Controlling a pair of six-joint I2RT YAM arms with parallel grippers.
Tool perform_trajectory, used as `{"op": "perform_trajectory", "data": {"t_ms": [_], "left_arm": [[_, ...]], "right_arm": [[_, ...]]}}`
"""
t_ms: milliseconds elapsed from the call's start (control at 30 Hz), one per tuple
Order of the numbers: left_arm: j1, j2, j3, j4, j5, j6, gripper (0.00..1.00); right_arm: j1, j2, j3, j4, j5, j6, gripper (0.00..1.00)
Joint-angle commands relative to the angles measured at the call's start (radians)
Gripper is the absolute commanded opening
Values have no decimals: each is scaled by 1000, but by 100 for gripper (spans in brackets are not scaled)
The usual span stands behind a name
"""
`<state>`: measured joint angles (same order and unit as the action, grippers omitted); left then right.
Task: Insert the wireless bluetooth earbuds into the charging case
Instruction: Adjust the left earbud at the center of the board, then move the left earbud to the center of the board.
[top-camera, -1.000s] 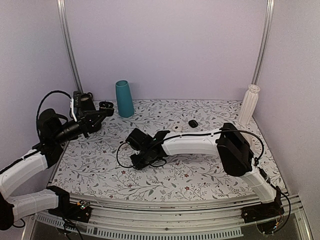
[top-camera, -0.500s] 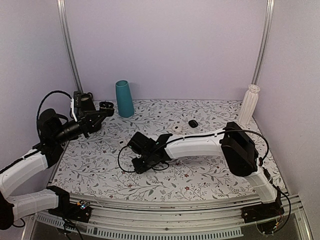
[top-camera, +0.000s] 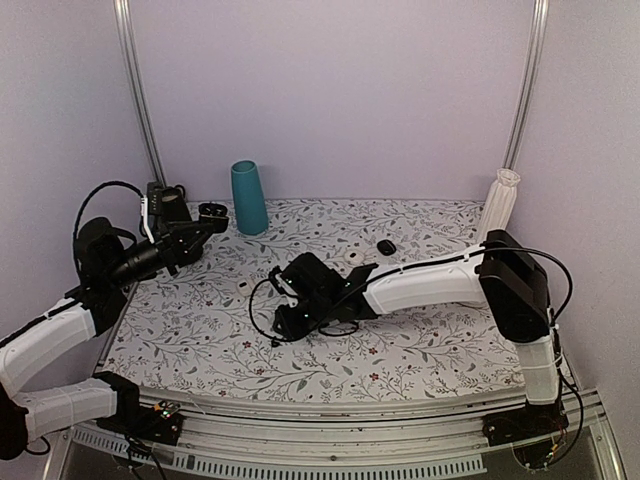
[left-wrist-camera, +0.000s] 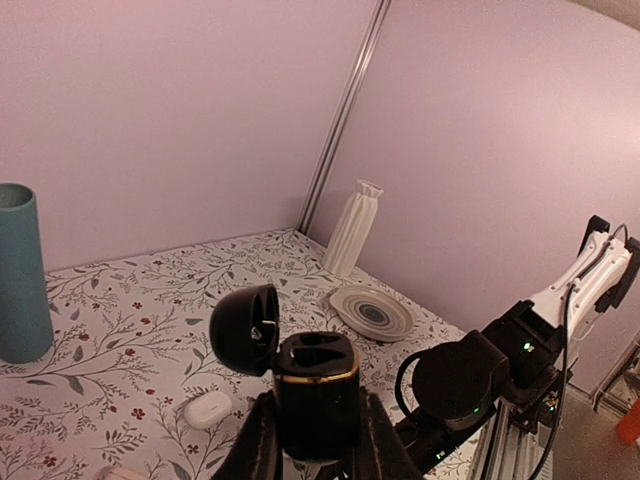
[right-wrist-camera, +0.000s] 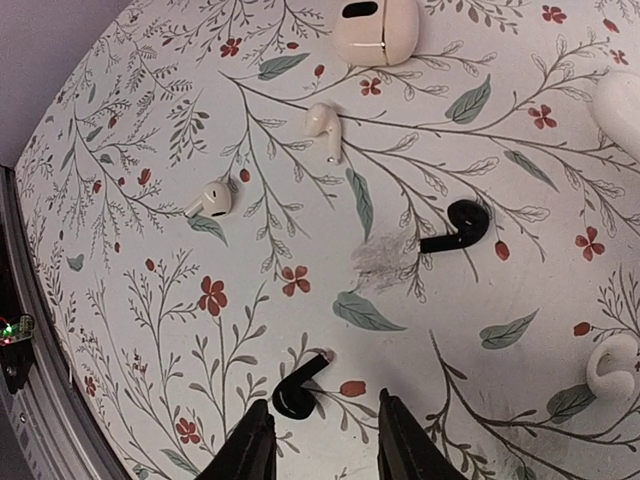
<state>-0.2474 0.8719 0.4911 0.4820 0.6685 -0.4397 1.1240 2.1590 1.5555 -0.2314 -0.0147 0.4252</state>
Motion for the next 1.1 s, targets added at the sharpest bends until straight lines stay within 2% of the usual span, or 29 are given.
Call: {"op": "perform_trajectory", "data": {"t_ms": [0,267,533,1067], "left_arm": [[11,-14,-6,20,2,-11,0],[12,-17,-9,16,-7,-25,0],[12,-11,-9,27,-16,-40,0],[11,-16,-29,49,-23,-60,0]], "right_arm": [[3,-27,12,-9,7,11,34],[46,34,130,-210,48,175,33],[69,125,265,-341,64,216,34],[93,226,369,-421,105,241,36]]}}
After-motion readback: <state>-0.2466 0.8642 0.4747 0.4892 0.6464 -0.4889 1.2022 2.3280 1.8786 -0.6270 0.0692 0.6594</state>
